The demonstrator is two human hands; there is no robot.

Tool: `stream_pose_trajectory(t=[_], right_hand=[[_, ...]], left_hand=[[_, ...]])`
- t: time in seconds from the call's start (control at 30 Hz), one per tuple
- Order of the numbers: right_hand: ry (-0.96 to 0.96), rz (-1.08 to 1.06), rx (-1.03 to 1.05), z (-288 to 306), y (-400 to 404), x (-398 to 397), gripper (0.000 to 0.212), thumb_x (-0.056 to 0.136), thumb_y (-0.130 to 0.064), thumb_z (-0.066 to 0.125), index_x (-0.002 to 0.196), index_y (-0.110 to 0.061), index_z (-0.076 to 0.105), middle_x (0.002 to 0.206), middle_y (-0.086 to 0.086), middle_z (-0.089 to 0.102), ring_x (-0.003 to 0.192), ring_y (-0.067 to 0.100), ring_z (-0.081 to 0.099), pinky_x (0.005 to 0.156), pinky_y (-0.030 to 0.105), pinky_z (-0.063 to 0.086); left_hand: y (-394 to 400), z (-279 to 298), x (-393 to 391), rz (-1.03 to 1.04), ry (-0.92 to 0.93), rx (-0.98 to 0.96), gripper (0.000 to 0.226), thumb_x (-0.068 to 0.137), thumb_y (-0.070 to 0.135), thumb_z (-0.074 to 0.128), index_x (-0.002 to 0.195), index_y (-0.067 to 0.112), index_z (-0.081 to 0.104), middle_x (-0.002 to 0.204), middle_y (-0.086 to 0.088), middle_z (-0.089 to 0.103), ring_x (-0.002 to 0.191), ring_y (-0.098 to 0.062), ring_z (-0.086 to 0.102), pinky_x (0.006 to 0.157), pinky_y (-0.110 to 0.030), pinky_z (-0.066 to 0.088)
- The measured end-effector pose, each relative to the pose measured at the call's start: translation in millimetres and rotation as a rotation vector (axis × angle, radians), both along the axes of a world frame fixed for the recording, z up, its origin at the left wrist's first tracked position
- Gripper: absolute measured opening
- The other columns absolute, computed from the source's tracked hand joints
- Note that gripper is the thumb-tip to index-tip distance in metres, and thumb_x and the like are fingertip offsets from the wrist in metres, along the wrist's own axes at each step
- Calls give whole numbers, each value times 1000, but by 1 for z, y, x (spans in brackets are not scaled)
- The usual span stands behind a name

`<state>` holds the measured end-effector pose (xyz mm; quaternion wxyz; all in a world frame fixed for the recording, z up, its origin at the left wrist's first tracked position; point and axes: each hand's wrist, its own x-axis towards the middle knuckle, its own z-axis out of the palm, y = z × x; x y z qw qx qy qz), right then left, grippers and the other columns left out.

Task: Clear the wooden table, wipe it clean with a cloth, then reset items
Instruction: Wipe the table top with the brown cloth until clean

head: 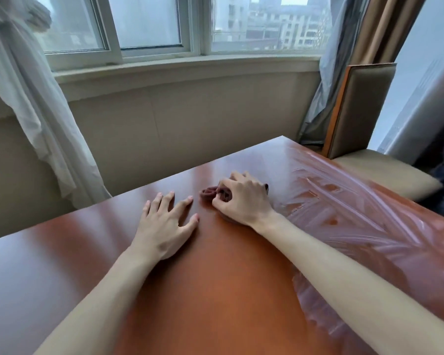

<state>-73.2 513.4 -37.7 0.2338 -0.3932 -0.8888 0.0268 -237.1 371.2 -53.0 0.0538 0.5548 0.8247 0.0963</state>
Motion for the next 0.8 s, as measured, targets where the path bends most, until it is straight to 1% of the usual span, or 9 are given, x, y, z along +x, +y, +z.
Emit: stream_pose_trajectory(t=[0.07,0.2,0.27,0.33,0.4,0.5,0.63,0.7,0.8], right_hand=[[31,110,39,-2,-59,30,29,77,-52,56,87,-28,69,90,-7,60,88,24,57,78,37,51],[73,290,52,-6,-125,63,23,77,-47,62,87,-28,71,90,-10,60,87,19,56,82,33,49],[91,305,61,-4,-115,54,23,77,-48,61,87,-30,72,88,-11,61,86,18,57,80,33,50],[70,252,52,-4,-84,31,30,77,-53,56,88,-29,72,88,-10,61,87,20,59,77,34,51],[22,134,33,-3,-33,1,36,78,-57,53,92,-29,71,90,-9,60,92,22,60,74,32,47],[-2,-65,0,0,54,-47,30,84,-54,58,94,-29,69,91,-6,54,99,27,59,73,34,39],[31,-264,-27,1,121,-120,35,87,-54,57,99,-25,73,108,5,63,108,36,55,84,41,40],[-7,-235,-40,0,111,-159,39,86,-57,58,101,-26,75,111,5,65,109,36,55,91,44,41],[6,2,-32,-3,50,-192,35,83,-57,58,93,-27,73,101,2,64,102,34,56,85,41,43]], left_hand=[[4,7,-5,-28,-48,-34,69,91,72,27,154,44,30,165,-9,21,153,-27,11,125,-45,8],[1,24,-33,-18,-240,62,70,83,63,38,147,37,46,156,-12,37,145,-27,31,118,-40,27],[-10,18,-51,44,-156,85,64,88,62,40,147,38,45,156,-11,36,145,-27,30,119,-42,25],[-24,5,-64,94,-37,54,68,87,69,30,149,43,41,158,-11,32,148,-28,24,122,-44,19],[-34,-8,-69,111,10,45,78,82,78,14,151,47,34,159,-8,30,149,-27,22,123,-45,16],[-33,-13,-70,121,17,77,82,78,79,4,152,51,27,163,-2,23,152,-22,14,124,-42,9],[-32,-14,-64,133,39,105,83,77,77,-1,153,53,22,166,1,16,153,-20,7,125,-40,4],[-31,-13,-67,138,28,107,82,78,77,-1,153,54,22,166,1,15,153,-20,6,125,-40,5],[-33,-12,-65,137,15,102,83,78,77,1,153,53,25,166,0,16,154,-20,6,125,-40,4]])
